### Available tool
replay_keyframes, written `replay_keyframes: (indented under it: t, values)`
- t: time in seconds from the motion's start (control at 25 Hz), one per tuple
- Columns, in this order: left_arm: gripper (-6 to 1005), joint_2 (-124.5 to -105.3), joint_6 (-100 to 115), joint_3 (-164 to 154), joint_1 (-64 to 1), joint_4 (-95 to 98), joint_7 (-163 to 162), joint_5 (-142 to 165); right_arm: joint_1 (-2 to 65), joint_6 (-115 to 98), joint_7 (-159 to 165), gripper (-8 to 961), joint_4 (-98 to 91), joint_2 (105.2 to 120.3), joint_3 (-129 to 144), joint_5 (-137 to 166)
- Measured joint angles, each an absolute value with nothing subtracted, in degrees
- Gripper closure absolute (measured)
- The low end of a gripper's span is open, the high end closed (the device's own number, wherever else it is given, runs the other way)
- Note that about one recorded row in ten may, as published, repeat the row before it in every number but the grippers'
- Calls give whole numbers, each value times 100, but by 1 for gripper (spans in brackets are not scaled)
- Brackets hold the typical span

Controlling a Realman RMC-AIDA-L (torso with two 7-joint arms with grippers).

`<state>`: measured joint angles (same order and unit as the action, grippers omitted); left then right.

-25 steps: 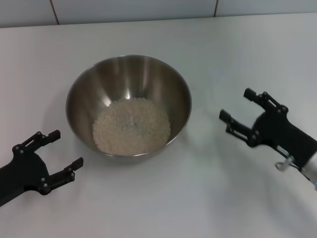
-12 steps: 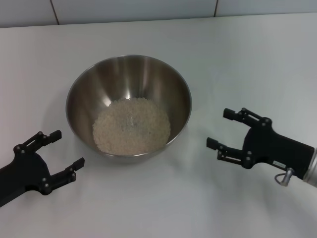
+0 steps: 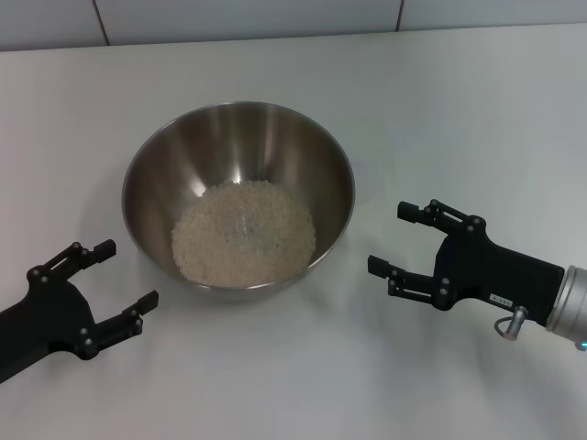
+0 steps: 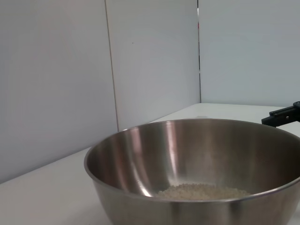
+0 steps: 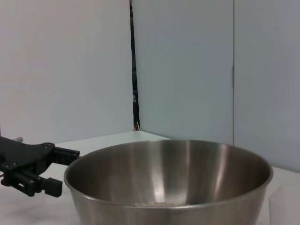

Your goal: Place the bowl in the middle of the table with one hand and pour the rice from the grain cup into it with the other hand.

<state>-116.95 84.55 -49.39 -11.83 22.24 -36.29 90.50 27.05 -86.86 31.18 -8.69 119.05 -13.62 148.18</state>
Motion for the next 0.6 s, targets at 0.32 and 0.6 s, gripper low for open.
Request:
replay_keyframes:
  t: [0.32,0.6]
  values:
    - [157,-11698,8456,-4939,-1179,2223,-3629,9059,2716,-8531,3103,113,-768,11909,-1362,14819]
    - [157,-11703,8455,-4940,-1169,2223,-3629,9062,2724,-8481,3089,113,-729,11909,-1362,14819]
